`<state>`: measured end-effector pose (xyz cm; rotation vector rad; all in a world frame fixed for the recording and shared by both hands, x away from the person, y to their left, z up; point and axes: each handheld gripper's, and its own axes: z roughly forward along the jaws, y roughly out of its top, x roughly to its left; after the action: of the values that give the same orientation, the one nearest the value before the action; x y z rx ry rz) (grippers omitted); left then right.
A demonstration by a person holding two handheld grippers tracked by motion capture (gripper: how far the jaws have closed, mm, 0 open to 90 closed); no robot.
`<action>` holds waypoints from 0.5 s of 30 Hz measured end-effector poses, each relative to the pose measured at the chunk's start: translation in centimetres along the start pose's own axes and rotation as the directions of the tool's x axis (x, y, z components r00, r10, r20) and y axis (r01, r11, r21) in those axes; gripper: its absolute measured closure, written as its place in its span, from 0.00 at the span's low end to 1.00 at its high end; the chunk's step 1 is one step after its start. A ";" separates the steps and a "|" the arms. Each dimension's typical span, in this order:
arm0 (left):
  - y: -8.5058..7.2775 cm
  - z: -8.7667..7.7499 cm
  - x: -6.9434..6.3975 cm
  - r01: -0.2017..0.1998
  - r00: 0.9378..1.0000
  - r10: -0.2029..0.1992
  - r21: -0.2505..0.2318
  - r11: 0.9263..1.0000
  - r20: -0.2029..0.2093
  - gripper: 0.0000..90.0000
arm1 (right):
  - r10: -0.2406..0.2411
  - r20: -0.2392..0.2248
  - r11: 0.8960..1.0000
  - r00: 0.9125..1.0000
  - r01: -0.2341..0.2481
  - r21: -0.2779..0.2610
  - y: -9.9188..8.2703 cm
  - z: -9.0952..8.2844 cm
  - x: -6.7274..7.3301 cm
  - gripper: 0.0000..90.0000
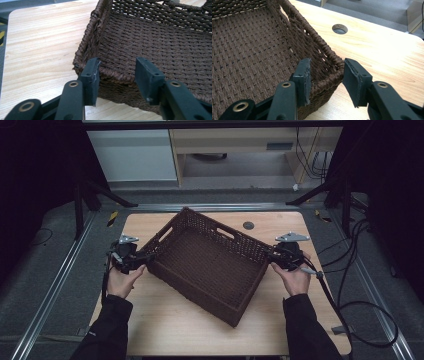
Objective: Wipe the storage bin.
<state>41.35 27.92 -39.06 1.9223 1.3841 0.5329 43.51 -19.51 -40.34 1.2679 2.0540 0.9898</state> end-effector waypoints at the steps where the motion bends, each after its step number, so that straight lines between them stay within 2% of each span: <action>1: 0.0 -0.1 0.0 0.002 1.000 -0.002 -0.002 1.000 0.004 0.57 | -0.002 0.015 1.000 1.000 0.002 -0.009 0.0 0.0 0.0 0.63; 7: -0.5 -0.8 -0.8 -0.001 1.000 0.001 0.001 1.000 0.030 0.56 | -0.008 0.007 1.000 1.000 0.008 -0.009 0.2 0.3 -0.6 0.61; 10: -0.5 -0.7 -1.4 -0.015 0.999 0.015 0.004 1.000 0.040 0.55 | 0.011 -0.010 1.000 1.000 -0.011 -0.005 0.2 1.0 -1.0 0.61; 12: -0.4 -0.3 -1.6 -0.027 0.999 0.027 0.009 1.000 0.043 0.55 | -0.008 -0.009 1.000 1.000 0.008 0.013 0.1 1.5 -1.0 0.61; 15: -0.3 -0.2 -1.6 -0.028 0.999 0.028 0.002 1.000 0.039 0.55 | 0.010 -0.039 1.000 0.999 -0.010 0.008 -0.1 1.6 -1.1 0.66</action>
<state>40.50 26.58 -39.04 1.9465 1.3354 0.5044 45.12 -20.06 -41.31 1.2733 2.0848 1.0193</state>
